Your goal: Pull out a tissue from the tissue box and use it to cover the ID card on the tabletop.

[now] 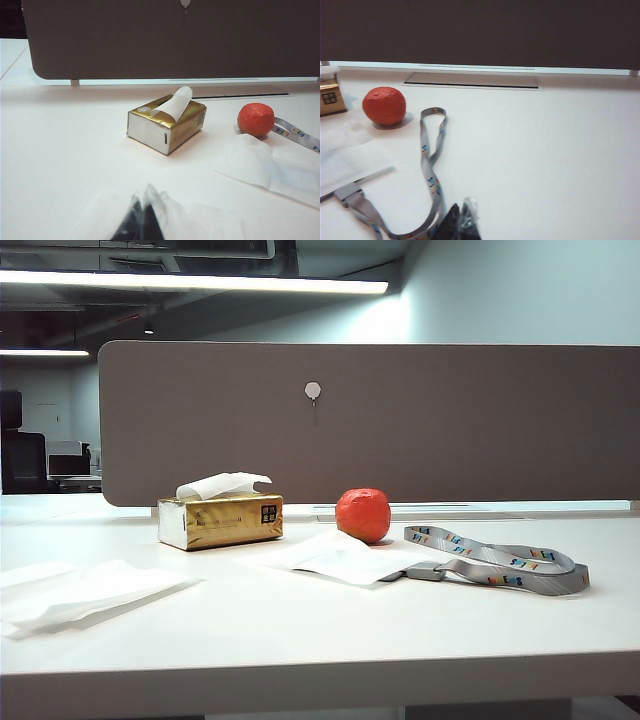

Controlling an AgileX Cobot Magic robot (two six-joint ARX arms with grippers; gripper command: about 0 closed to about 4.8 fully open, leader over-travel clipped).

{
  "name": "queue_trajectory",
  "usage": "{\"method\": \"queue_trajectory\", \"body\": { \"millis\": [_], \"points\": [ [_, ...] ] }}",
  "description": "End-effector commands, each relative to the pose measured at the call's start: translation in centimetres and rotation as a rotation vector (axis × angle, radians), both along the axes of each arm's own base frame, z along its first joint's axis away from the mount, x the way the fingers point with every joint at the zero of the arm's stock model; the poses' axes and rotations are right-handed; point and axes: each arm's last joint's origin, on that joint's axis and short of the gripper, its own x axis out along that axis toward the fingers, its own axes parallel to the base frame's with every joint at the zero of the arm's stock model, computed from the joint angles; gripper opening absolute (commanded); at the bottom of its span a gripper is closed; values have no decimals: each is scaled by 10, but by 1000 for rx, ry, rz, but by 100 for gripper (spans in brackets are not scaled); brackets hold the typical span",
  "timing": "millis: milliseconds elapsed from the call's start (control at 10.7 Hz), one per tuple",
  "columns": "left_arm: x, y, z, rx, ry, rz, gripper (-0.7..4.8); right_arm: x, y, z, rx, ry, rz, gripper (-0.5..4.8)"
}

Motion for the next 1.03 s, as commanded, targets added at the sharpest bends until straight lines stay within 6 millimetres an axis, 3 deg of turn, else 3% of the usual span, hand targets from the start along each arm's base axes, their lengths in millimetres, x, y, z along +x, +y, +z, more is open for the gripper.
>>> {"method": "queue_trajectory", "body": {
  "millis": [94, 562, 656, 843, 1030],
  "points": [
    [0, 0, 1, 1, -5, 2, -6, -1, 2, 8, -3, -80, 68, -5],
    [0, 0, 0, 1, 14, 2, -6, -1, 2, 11, -77, -126, 65, -5],
    [1, 4, 4, -5, -34, 151, -6, -2, 1, 17, -74, -193, 47, -5],
    [-1, 2, 12, 91, -136, 83, -6, -2, 1, 17, -67, -189, 48, -5],
    [0, 2, 11, 104, -128, 84, -6, -2, 1, 17, -66, -189, 48, -5]
  ]
}}
